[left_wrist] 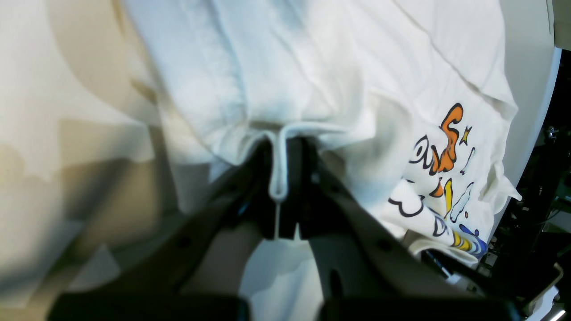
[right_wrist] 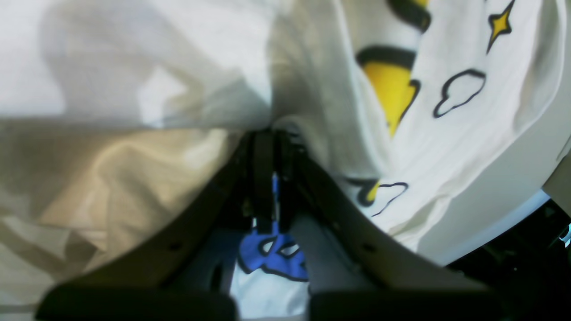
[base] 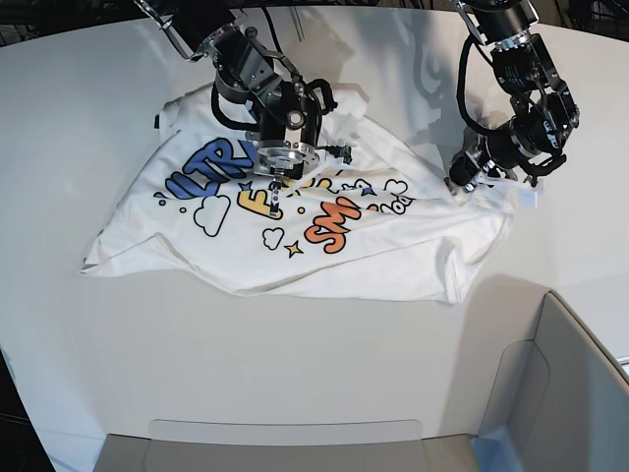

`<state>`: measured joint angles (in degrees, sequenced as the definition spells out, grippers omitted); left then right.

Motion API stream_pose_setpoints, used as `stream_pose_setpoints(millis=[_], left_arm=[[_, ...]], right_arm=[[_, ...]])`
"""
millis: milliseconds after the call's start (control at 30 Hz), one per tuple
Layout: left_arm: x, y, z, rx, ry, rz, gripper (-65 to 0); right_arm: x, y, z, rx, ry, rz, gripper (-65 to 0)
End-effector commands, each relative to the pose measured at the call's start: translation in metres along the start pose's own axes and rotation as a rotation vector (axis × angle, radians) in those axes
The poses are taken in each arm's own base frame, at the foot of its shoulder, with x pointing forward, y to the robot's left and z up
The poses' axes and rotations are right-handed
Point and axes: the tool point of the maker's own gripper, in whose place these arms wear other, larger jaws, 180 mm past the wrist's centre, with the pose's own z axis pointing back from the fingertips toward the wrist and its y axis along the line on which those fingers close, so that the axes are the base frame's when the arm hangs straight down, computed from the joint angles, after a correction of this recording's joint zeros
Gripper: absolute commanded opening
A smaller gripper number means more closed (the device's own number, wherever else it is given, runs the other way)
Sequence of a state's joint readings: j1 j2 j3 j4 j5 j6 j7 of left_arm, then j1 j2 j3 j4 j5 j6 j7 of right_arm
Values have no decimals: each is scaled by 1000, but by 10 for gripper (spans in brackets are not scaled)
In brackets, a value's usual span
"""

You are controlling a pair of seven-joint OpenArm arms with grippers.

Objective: Layout the t-shirt on the table in an organized manner, then fold the t-shirt properly
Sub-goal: 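Pull the t-shirt hem with the right gripper away from the left gripper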

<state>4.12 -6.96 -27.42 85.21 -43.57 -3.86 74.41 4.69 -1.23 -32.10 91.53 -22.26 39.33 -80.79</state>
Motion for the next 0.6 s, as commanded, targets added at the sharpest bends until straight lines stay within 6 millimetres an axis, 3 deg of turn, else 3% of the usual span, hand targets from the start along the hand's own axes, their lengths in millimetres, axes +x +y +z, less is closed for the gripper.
stream_pose_setpoints(millis=[0, 200, 367, 567], left_arm=[[-19, 23, -3, 106, 75, 6, -650], [-19, 23, -3, 106, 75, 6, -650], [-18, 22, -3, 104, 73, 5, -650], [-11, 15, -3, 92, 61, -1, -650]], right_arm=[[2, 4, -7, 33, -7, 12, -650], [-18, 9, -38, 107, 115, 44, -650], [-20, -10, -36, 78, 114, 19, -650], [-27, -36, -33, 82, 93, -130, -650]])
